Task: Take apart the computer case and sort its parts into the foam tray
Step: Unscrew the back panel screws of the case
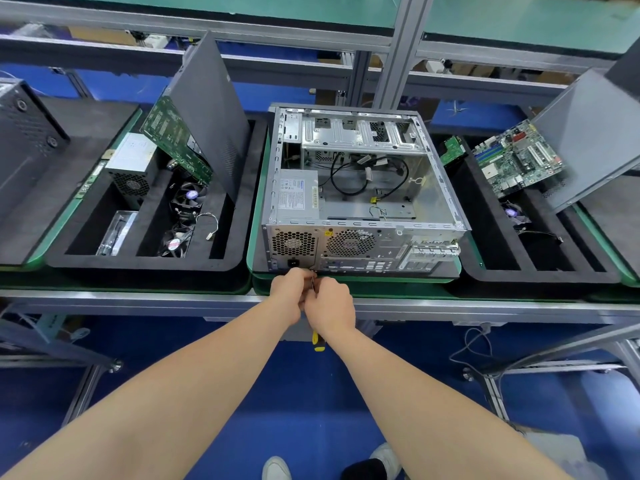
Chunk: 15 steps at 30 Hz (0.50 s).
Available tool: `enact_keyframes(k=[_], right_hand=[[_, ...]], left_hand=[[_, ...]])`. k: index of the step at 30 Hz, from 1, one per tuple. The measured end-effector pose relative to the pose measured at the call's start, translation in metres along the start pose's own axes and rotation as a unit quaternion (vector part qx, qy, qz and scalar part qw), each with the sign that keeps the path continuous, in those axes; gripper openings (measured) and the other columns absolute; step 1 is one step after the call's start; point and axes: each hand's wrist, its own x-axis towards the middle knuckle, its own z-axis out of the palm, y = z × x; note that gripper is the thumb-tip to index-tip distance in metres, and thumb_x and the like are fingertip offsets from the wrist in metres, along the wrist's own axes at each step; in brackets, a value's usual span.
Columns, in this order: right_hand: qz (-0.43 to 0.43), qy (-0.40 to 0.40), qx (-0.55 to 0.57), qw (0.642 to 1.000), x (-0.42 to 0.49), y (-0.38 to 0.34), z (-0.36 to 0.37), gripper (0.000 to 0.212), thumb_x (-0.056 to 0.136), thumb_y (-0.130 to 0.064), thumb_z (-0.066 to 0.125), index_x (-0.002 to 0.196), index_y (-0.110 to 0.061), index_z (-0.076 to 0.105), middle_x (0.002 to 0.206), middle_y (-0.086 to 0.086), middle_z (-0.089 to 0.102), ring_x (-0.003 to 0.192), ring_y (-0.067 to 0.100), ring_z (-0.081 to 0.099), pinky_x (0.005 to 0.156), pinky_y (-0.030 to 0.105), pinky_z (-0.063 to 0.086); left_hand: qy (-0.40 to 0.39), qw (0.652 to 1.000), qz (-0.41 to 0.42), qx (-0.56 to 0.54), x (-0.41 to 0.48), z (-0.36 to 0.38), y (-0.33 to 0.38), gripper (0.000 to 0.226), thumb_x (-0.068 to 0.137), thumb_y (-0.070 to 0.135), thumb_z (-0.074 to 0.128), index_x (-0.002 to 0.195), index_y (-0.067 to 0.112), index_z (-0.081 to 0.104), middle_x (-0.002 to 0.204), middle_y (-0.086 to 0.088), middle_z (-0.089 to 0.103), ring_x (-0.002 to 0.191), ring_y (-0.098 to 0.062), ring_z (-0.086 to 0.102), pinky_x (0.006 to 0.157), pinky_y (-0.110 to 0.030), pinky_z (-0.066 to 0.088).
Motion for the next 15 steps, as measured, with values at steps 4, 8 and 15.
enact_keyframes(k=[4, 8, 15], right_hand=[[-0.008, 0.004, -0.020, 1.000, 0.001, 0.002, 0.002, 0.014, 0.100, -0.020, 0.055, 0.098, -0.010, 0.063, 0.100, 0.012, 0.067, 0.090, 0.034, 0.066, 0.067, 0.037, 0.046], [-0.003, -0.008, 0.049, 0.999, 0.007, 0.008, 0.005, 0.014, 0.099, -0.018, 0.055, 0.092, -0.014, 0.067, 0.088, 0.006, 0.069, 0.079, 0.025, 0.065, 0.056, 0.031, 0.043], [0.228, -0.194, 0.534, 0.791, 0.002, 0.015, 0.001, 0.031, 0.110, -0.032, 0.052, 0.100, -0.007, 0.069, 0.073, 0.008, 0.065, 0.052, 0.019, 0.055, 0.051, 0.033, 0.048]], left_hand=[[0.002, 1.000, 0.003, 0.008, 0.003, 0.001, -0.001, 0.032, 0.089, 0.011, 0.071, 0.118, -0.002, 0.068, 0.112, -0.019, 0.073, 0.109, -0.035, 0.068, 0.101, -0.050, 0.053], [0.005, 1.000, 0.008, 0.011, 0.005, 0.000, -0.002, 0.033, 0.087, 0.011, 0.075, 0.116, -0.004, 0.068, 0.113, -0.021, 0.073, 0.089, -0.029, 0.063, 0.075, -0.041, 0.055], [-0.025, 1.000, -0.009, 0.001, 0.002, -0.002, -0.002, 0.021, 0.093, 0.014, 0.069, 0.104, -0.003, 0.073, 0.081, -0.013, 0.076, 0.056, -0.023, 0.063, 0.039, -0.024, 0.043]])
